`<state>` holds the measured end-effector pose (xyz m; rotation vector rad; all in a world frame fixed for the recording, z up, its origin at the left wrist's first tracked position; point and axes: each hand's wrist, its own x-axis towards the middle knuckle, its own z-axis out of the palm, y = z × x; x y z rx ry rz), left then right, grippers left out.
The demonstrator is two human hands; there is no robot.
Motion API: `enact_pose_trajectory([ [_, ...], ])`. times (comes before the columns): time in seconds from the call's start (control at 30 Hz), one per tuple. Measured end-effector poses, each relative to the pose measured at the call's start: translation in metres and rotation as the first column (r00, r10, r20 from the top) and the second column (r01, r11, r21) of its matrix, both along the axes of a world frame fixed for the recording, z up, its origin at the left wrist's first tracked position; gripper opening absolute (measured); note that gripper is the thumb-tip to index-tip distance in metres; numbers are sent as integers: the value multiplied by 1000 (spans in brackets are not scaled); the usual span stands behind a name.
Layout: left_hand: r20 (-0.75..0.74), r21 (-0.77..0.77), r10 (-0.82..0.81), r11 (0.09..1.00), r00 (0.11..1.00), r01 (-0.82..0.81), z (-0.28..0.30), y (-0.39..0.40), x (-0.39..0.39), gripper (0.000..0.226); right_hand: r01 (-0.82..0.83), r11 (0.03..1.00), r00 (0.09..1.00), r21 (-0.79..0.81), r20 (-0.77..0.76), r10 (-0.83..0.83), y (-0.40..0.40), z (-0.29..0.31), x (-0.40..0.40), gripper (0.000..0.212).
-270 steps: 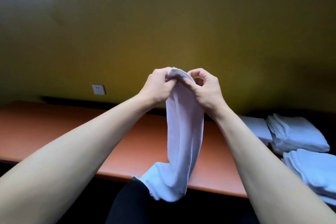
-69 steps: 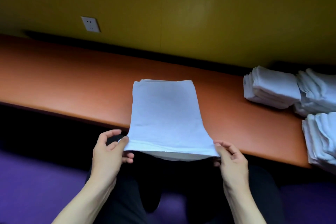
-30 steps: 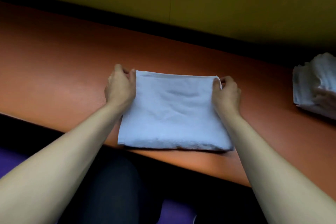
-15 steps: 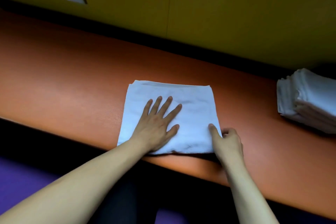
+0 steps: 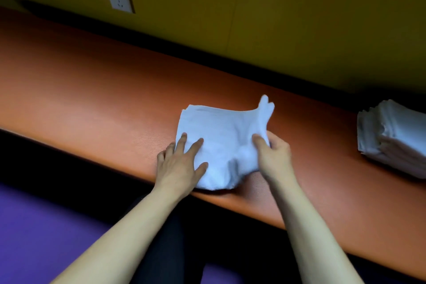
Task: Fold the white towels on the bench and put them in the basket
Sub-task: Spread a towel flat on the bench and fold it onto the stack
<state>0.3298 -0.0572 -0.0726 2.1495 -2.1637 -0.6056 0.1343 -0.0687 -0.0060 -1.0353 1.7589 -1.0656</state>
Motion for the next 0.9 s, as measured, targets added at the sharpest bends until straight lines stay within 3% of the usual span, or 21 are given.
enact_pose_trajectory([
  [0.03, -50, -21, 27, 999, 998, -28, 0, -1, 2, 63, -66, 997, 991, -33, -116, 62, 0, 3, 16, 19],
  [0.1, -295, -88, 142, 981, 945, -175, -2, -4, 8, 53, -213, 976, 936, -41, -294, 192, 2, 8, 48, 17],
  [0.17, -575, -78, 301, 906, 761, -417, -1, -7, 18, 40, -343, 938, 838, 37, -439, 324, 7, 3, 78, 18],
  [0.23, -677, 36, 457, 803, 577, -595, 2, -9, 27, 29, -438, 868, 727, 232, -476, 494, 13, -6, 102, 39],
  [0.3, -685, 109, 535, 746, 494, -657, 4, -8, 31, 27, -505, 796, 684, 333, -408, 605, 16, -16, 116, 43],
  [0.4, -667, 135, 560, 739, 491, -660, 14, -7, 28, 29, -534, 829, 785, 166, -267, 559, 16, -20, 108, 33],
  [0.5, -617, 170, 561, 779, 551, -603, 21, -6, 25, 39, -237, 971, 936, -39, -278, 217, 14, -19, 76, 23],
  [0.6, -498, 200, 534, 837, 683, -509, 18, -1, 22, 58, -18, 997, 932, 81, -361, 46, 8, -32, 42, 24],
  [0.7, -386, 183, 484, 874, 785, -449, 14, 7, 11, 58, -36, 963, 991, 268, -113, 68, -1, -44, 34, 36],
  [0.77, -435, 197, 492, 870, 754, -453, 15, 11, 6, 53, -98, 954, 992, 284, -53, 118, -1, -47, 39, 40],
  [0.9, -586, 311, 568, 816, 578, -487, 17, 24, -6, 40, -115, 956, 989, 269, 117, 86, 7, -46, 33, 26],
])
